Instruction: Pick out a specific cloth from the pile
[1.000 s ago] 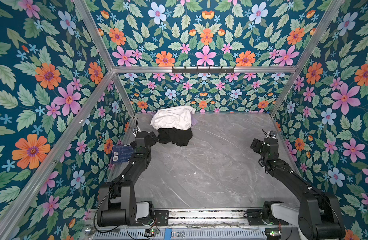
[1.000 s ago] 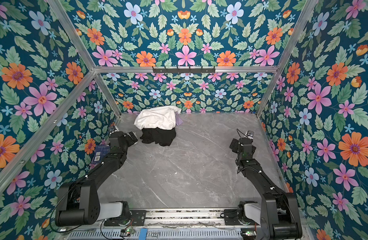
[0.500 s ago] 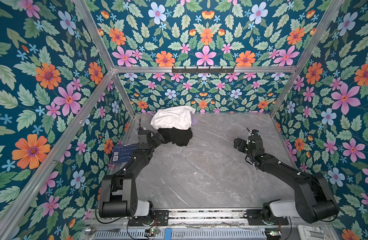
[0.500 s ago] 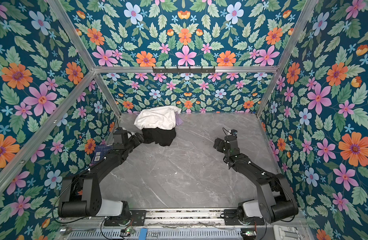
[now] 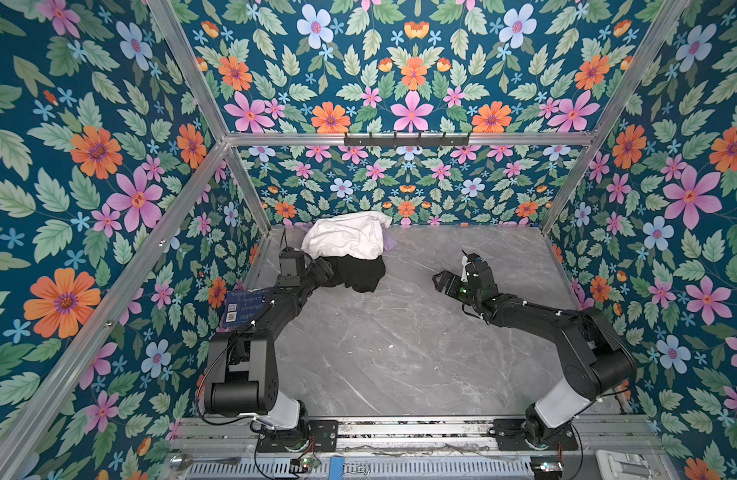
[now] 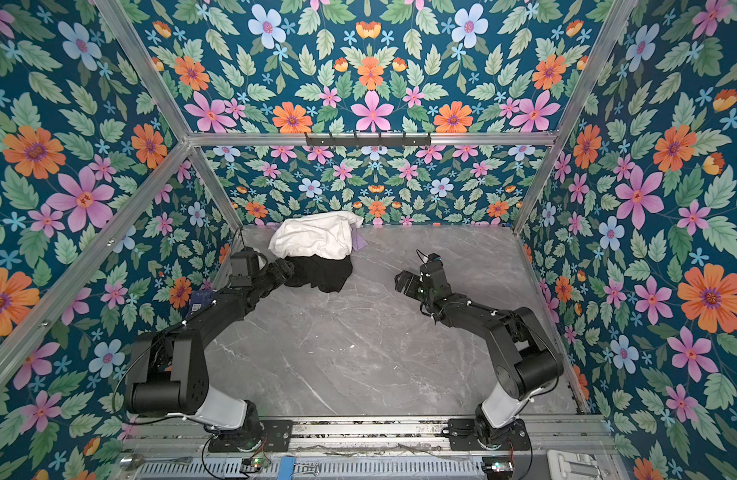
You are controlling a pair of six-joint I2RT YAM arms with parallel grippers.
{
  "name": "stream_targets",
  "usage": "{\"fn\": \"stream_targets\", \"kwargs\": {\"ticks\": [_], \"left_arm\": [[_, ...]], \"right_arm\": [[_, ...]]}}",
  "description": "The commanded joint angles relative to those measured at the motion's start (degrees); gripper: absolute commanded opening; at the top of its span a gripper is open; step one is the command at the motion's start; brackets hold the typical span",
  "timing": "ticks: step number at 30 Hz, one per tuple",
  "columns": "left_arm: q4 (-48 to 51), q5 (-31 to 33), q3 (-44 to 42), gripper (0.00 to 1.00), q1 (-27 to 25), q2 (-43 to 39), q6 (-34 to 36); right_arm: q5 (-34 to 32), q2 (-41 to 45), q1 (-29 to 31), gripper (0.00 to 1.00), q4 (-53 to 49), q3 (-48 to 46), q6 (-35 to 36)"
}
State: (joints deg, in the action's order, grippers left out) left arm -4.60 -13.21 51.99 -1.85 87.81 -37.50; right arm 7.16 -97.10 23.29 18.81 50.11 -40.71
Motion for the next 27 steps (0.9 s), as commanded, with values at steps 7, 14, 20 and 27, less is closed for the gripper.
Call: {"fn": "stream_targets", "kwargs": {"ticks": [7,14,20,27], "left_arm": [[4.0,-3.6,5.7,0.80,0.0,7.1,0.6],[4.1,-4.7,7.4,0.67,-0.2,10.9,0.1],[3.9,-6.0,9.7,0.57,-0.9,14.4,-0.8],[3.9,-5.9,11.1,0.53,-1.1,16.9,-1.3]], "right_arm": [[10.6,-10.9,3.7,0.99,3.3,8.6,-7.9],[12.8,-14.9,5.4,0.99,3.9,11.2,-8.8],[12.8,-15.5,5.9,0.99,4.3,11.3,-8.6],[13.1,-16.1,6.4,0.99,3.8,12.9,-8.8]]}}
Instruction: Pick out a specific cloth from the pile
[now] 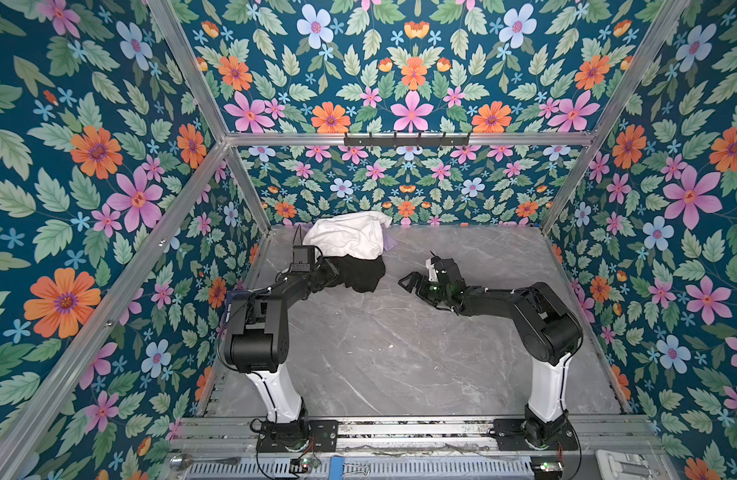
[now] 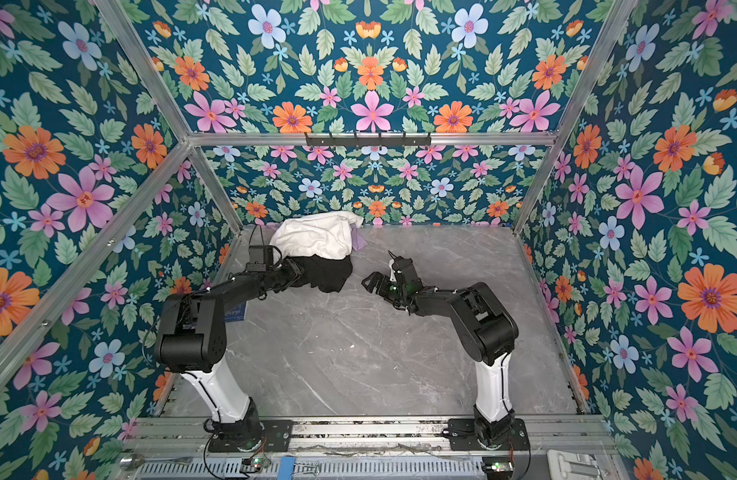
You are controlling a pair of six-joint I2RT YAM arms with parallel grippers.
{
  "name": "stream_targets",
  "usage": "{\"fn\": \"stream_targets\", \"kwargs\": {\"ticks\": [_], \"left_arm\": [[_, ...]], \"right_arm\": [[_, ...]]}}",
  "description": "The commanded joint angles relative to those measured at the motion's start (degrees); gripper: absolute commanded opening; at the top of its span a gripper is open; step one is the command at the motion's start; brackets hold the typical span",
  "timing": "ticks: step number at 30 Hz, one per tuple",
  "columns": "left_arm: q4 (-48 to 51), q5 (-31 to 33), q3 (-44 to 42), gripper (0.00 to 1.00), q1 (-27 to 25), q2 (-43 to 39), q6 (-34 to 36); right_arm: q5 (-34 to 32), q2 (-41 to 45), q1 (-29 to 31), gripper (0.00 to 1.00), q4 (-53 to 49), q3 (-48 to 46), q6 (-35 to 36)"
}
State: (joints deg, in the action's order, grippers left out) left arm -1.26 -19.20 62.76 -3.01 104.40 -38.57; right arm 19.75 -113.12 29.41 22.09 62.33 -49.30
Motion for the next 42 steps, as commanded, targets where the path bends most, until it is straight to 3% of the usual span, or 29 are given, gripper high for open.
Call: {"fn": "stream_targets", "kwargs": {"ticks": [1,8,13,18,27,42], "left_arm": [[0.7,0.2,0.3,0.53,0.1,0.5,-0.1],[2.1,4.4,-0.8,0.54,0.1,0.7,-0.1],[1.4,2.6,-0.1,0.52,0.0,2.7,-0.4],[1.3,1.6,1.4,0.44,-0.6,4.8,-0.5],[1.7,-0.2,3.5,0.20,-0.9,6.0,-0.3],[2.4,-1.6,4.1,0.11,-1.4,3.6,0.0]], "right_arm": [[0.5,-0.1,0.5,0.99,0.4,0.8,-0.1],[-0.1,0.2,1.5,0.99,-0.5,1.0,0.6],[-0.1,0.6,1.7,0.99,-1.1,1.0,0.7],[-0.8,1.0,1.9,0.99,-1.7,1.2,1.2],[-0.9,1.0,2.3,0.99,-2.2,1.6,1.3],[-1.9,2.2,2.6,0.99,-2.0,0.8,1.3]]}}
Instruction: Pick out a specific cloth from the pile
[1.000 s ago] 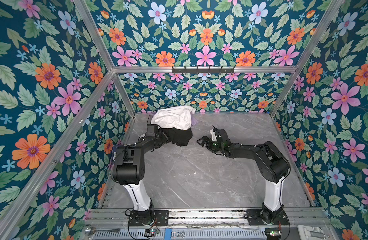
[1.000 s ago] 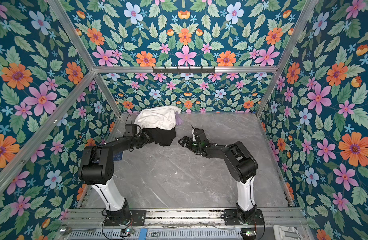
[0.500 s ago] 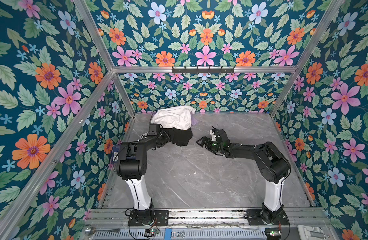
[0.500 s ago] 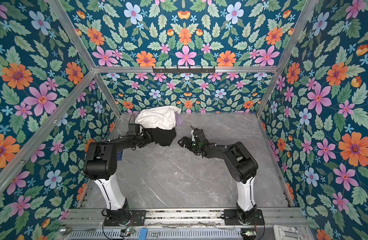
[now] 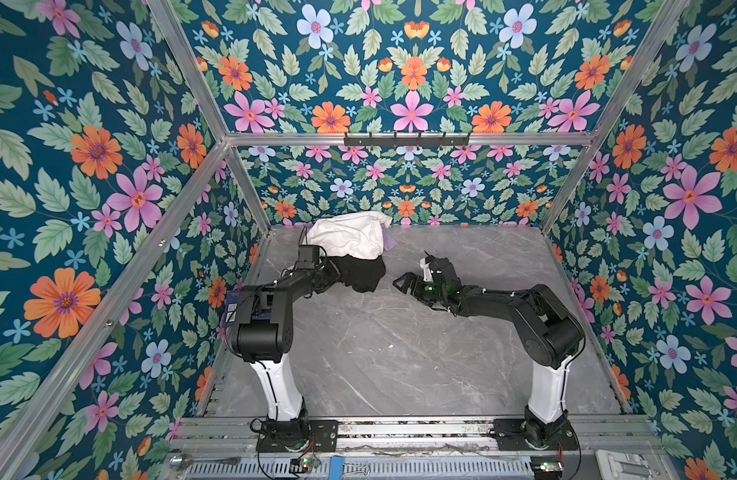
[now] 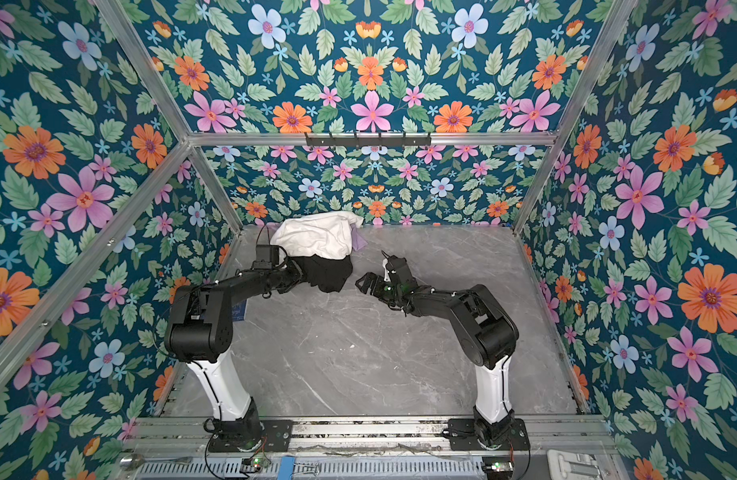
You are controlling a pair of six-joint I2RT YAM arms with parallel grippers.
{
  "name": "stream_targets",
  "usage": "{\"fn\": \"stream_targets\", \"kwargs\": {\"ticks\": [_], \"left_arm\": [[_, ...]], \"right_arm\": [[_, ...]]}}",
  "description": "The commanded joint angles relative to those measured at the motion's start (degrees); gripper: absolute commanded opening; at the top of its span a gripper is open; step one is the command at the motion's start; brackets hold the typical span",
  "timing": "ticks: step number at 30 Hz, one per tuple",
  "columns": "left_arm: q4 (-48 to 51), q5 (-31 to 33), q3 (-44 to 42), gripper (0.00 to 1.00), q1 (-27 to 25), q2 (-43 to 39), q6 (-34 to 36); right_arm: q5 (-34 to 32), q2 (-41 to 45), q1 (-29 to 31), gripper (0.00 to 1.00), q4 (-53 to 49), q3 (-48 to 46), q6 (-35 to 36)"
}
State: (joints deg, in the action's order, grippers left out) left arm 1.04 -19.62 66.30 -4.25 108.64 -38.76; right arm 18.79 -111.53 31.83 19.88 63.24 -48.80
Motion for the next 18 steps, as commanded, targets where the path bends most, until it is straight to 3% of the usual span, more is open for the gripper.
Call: {"fn": "stream_targets", "kwargs": {"ticks": [1,18], "left_arm": [[0.2,-1.4,0.7,0.10,-0.2,-0.9,0.1],[2.9,-3.1,4.6,0.09,-0.8,-5.4,0.3]], "right_arm": [[-1.0,0.7,0.2,0.99,0.2,-0.3,0.8],[-2.3,3.5,0.7,0.99,-1.0,-1.2,1.4]]}}
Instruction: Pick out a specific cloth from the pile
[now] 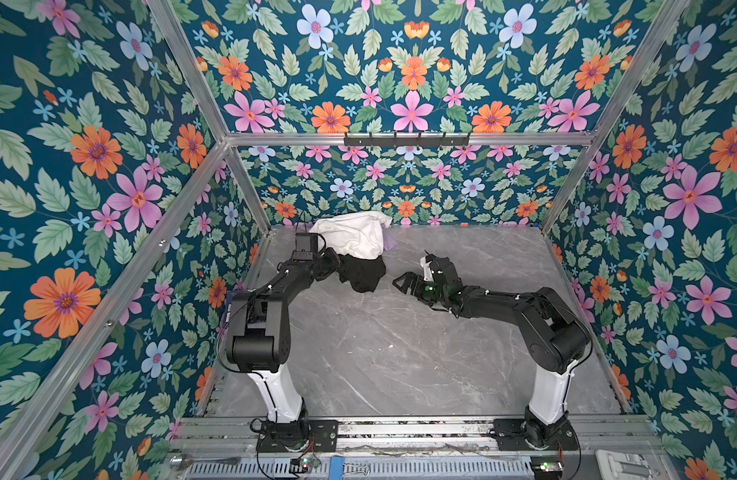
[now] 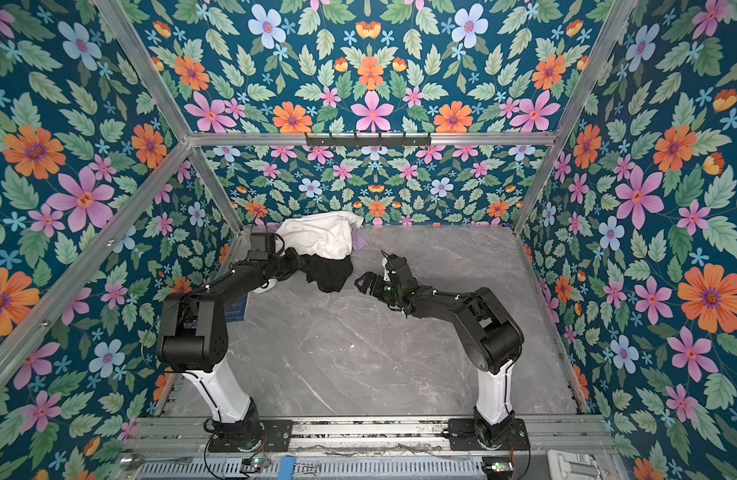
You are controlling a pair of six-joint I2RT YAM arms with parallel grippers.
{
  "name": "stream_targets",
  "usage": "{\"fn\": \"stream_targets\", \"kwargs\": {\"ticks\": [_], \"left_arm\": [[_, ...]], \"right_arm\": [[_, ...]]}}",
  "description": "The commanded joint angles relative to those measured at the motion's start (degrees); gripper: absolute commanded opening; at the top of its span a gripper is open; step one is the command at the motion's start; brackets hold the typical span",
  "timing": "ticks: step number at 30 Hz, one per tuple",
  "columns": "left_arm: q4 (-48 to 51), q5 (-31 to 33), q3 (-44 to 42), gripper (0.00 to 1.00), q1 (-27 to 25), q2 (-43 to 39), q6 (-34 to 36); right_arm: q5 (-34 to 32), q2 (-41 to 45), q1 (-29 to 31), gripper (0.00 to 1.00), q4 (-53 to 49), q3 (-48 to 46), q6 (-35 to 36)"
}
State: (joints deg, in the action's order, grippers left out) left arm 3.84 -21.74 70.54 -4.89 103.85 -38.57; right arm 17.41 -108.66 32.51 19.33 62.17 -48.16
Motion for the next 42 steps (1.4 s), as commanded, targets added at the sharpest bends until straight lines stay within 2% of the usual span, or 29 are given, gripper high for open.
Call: {"fn": "stream_targets", "kwargs": {"ticks": [1,27,33,42], "left_arm": [[0.1,-1.3,0.5,0.09,-0.2,-0.8,-0.1],[2.2,-3.2,4.6,0.08,-1.8,-7.8,-1.6],[2.0,-3.4,3.2,0.07,-1.8,-7.9,-1.6],[0.8,-3.6,0.3,0.07,-1.8,-8.4,-1.6]], "right_arm": [[-0.9,0.8,0.1,0.99,-0.4,-0.2,0.7],[-1.4,-0.4,1.6,0.99,0.1,2.4,-1.9],[0.3,-4.6,1.6,0.99,1.6,5.7,-6.0],[3.1,-11.2,1.7,0.98,7.0,11.1,-16.7]]}}
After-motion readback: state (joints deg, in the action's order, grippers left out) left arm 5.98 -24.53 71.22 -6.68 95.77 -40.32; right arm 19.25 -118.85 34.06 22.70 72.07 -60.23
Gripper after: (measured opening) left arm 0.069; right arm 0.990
